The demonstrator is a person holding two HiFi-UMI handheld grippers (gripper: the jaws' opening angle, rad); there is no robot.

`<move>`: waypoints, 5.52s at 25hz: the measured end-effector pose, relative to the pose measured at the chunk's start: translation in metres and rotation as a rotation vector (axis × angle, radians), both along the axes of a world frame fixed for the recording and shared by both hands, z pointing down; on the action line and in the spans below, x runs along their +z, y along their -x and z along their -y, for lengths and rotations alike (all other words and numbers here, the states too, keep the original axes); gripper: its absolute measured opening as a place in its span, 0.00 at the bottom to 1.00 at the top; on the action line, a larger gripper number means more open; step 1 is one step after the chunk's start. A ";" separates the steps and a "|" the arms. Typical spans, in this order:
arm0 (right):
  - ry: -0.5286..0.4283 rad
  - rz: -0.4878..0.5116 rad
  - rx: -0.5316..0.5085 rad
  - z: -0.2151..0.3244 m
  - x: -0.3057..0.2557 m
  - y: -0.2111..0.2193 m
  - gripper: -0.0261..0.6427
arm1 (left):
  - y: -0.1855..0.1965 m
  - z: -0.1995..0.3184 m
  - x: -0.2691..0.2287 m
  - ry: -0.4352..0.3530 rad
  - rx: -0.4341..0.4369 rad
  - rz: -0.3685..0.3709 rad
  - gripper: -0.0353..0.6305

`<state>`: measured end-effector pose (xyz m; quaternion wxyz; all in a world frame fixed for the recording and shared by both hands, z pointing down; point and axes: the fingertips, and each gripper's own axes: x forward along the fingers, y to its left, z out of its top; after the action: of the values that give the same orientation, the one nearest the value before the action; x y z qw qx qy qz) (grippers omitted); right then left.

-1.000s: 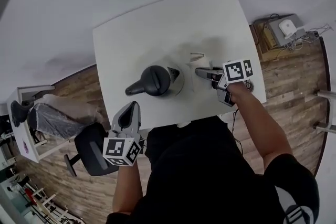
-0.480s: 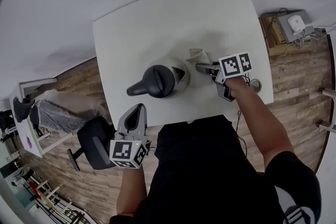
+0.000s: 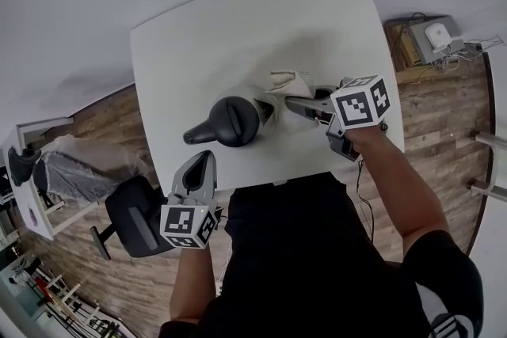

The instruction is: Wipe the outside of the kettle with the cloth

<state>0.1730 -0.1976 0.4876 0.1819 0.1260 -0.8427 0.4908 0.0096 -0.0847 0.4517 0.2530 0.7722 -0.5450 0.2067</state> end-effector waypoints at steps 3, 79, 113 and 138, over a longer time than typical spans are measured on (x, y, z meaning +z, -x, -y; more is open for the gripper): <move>0.001 0.041 0.009 -0.001 -0.023 0.001 0.19 | 0.003 0.001 0.003 -0.005 -0.004 0.006 0.06; -0.597 -0.570 -1.366 0.041 0.010 0.164 0.19 | 0.104 0.023 0.048 -0.121 0.042 -0.030 0.06; -0.790 -0.472 -1.577 -0.018 -0.125 0.136 0.19 | 0.105 0.025 0.020 -0.202 0.007 -0.055 0.06; -0.721 -0.709 -2.137 -0.027 0.096 0.206 0.19 | 0.142 -0.011 0.059 -0.092 -0.027 -0.124 0.06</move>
<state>-0.0327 -0.1703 0.5839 0.6778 -0.4695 -0.5130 -0.2389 -0.1324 -0.0740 0.5111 0.2533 0.7870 -0.5475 0.1297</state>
